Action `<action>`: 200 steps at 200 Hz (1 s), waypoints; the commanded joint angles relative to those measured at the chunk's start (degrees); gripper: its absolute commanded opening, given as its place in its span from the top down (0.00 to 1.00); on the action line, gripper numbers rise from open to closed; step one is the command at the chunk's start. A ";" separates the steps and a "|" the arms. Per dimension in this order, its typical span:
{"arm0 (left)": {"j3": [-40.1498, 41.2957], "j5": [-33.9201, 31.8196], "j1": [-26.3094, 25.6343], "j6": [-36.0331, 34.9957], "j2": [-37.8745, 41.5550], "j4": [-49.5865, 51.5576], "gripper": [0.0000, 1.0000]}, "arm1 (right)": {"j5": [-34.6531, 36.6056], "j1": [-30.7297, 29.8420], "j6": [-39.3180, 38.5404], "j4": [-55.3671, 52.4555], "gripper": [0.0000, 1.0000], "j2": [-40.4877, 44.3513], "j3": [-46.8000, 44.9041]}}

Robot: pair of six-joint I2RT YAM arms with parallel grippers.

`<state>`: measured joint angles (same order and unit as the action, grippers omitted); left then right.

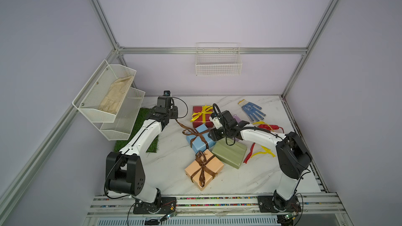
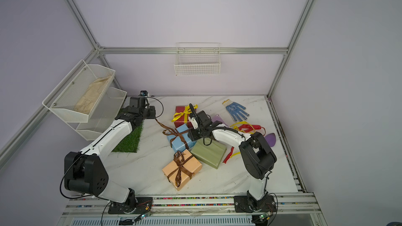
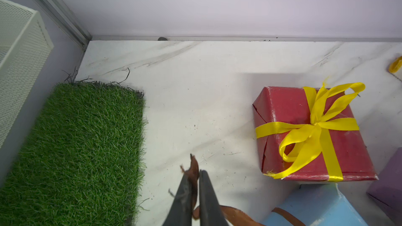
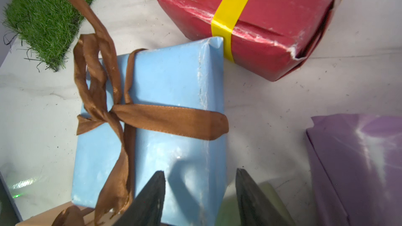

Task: Untie the ribbon bows on the gift boxes
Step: Adjust the gift box at the center of the board.

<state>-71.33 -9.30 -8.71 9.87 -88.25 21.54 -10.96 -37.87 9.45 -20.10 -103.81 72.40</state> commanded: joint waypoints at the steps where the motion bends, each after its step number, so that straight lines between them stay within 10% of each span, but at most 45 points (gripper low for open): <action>1: 0.49 2.83 1.56 1.77 -0.92 -3.50 0.83 | -0.49 -1.82 -1.45 -1.70 0.45 1.88 0.22; 53: 0.82 4.79 2.42 2.00 -1.02 -2.42 0.41 | -4.06 -3.85 -1.24 0.92 0.49 1.56 0.86; 109: 4.75 15.80 2.21 3.67 1.81 -2.29 0.40 | 1.22 -5.49 -1.36 0.89 0.56 1.48 2.59; 200: 17.08 14.08 -2.75 7.31 14.32 -1.06 0.47 | -1.72 -8.16 1.13 0.11 0.55 -0.76 6.81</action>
<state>-57.43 3.46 -10.68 14.98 -77.87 21.63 -10.41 -44.93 8.97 -21.04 -103.72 77.47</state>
